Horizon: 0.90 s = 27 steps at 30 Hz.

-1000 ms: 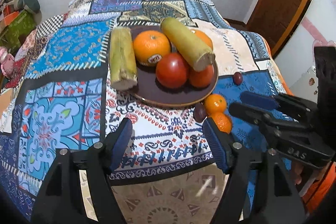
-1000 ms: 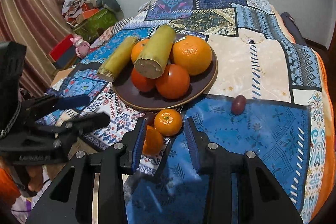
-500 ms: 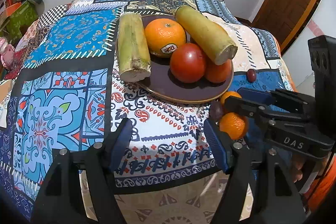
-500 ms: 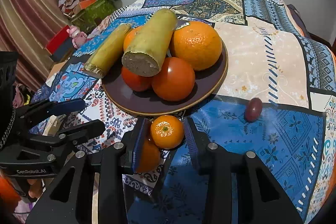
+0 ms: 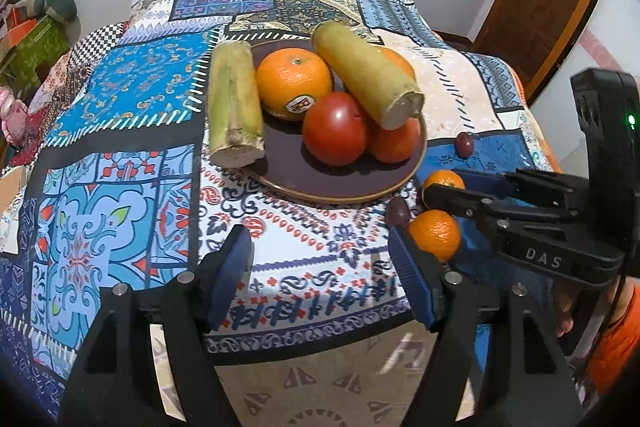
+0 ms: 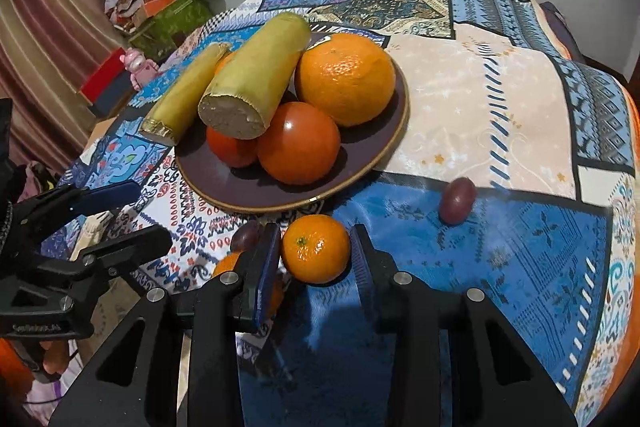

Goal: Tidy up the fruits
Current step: 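Grasp a small mandarin with the left tool while the right tool grasps another, then carry both mandarins onto the plate beside the oranges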

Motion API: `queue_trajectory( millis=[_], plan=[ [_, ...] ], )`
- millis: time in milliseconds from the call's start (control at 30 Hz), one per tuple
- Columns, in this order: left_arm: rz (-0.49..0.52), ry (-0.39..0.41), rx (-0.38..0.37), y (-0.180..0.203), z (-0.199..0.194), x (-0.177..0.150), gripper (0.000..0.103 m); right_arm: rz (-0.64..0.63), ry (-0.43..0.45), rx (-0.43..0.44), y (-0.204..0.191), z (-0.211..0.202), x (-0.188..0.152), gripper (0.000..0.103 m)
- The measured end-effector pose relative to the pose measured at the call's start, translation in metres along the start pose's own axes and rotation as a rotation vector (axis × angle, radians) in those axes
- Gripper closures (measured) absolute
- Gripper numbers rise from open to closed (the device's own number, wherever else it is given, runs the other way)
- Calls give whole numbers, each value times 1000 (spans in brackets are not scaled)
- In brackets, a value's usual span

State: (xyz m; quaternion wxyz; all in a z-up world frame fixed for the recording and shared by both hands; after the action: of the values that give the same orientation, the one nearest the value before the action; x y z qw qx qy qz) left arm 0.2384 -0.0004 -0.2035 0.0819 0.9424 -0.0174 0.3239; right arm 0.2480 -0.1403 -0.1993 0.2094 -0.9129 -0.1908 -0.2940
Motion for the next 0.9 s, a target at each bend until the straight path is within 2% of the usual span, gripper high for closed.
queue_trajectory(
  millis=[167, 300, 433, 533, 600, 667, 800, 900],
  plan=[
    [-3, 12, -27, 13, -5, 2, 32, 18, 44, -13, 7, -21, -4, 70],
    [-6, -31, -115, 34, 2, -1, 32, 15, 58, -22, 10, -33, -7, 70],
    [11, -52, -116, 50, 15, -5, 32, 29, 71, -12, 14, -42, -10, 70],
    [20, -68, -119, 61, 26, -8, 39, 29, 75, -15, 17, -46, -12, 70],
    [16, -79, -120, 65, 32, -9, 48, 30, 77, -14, 18, -48, -13, 70],
    [6, -74, -115, 66, 34, -10, 49, 32, 81, -10, 19, -49, -13, 70],
    [-13, -69, -116, 65, 37, -8, 65, 35, 82, -2, 21, -49, -16, 70],
    [-16, -74, -127, 63, 35, -8, 65, 39, 82, 4, 19, -47, -17, 70]
  ],
)
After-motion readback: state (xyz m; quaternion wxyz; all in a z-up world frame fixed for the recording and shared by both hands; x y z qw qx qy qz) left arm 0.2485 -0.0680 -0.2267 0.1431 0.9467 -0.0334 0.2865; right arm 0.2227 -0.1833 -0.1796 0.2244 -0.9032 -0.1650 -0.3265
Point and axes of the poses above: each gripper's, at about its wrist camera, not at the fingertips, and z roughly the way its jaws point, y to its right, x to its top, the point moved 4 cm from there along z, roughly the way its jaws point, and after that the axes turned 6 degrees about y, right-handed, at the moved point
